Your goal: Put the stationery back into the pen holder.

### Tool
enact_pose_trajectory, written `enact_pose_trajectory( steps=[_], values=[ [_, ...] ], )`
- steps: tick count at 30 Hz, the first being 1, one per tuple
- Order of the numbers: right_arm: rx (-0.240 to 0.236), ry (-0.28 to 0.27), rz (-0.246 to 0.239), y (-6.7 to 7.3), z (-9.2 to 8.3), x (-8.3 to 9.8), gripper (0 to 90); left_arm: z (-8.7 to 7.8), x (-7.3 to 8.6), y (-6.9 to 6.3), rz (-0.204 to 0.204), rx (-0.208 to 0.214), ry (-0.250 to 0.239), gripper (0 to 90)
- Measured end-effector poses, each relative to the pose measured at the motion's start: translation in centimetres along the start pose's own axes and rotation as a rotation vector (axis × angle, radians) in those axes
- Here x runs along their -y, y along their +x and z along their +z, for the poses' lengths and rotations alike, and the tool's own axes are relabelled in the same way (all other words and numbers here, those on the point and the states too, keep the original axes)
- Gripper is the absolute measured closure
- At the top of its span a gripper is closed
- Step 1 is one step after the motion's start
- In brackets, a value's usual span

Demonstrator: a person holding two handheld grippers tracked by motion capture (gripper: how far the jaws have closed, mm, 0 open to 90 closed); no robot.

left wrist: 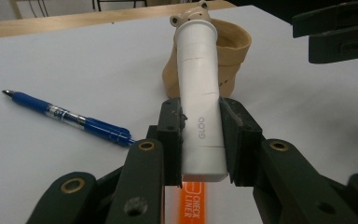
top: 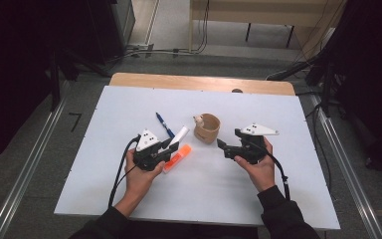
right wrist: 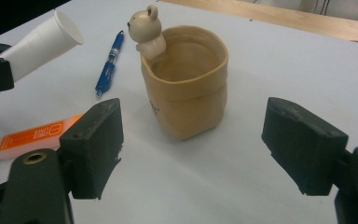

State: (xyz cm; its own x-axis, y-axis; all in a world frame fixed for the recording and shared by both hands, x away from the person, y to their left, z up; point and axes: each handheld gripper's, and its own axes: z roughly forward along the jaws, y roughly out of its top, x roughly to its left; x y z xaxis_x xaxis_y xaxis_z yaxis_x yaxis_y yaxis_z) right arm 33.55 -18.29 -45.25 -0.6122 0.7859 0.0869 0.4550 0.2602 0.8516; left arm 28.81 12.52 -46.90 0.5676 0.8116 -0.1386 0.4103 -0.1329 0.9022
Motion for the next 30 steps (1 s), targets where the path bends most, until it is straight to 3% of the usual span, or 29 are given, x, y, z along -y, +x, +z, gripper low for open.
enact_pose_trajectory(
  steps=[30],
  values=[
    [-0.058,-0.018,-0.018,2.3,1.2,-0.9,19.9,2.2,-0.2,-2.9,0.03,0.062,0.005,71.7]
  ],
)
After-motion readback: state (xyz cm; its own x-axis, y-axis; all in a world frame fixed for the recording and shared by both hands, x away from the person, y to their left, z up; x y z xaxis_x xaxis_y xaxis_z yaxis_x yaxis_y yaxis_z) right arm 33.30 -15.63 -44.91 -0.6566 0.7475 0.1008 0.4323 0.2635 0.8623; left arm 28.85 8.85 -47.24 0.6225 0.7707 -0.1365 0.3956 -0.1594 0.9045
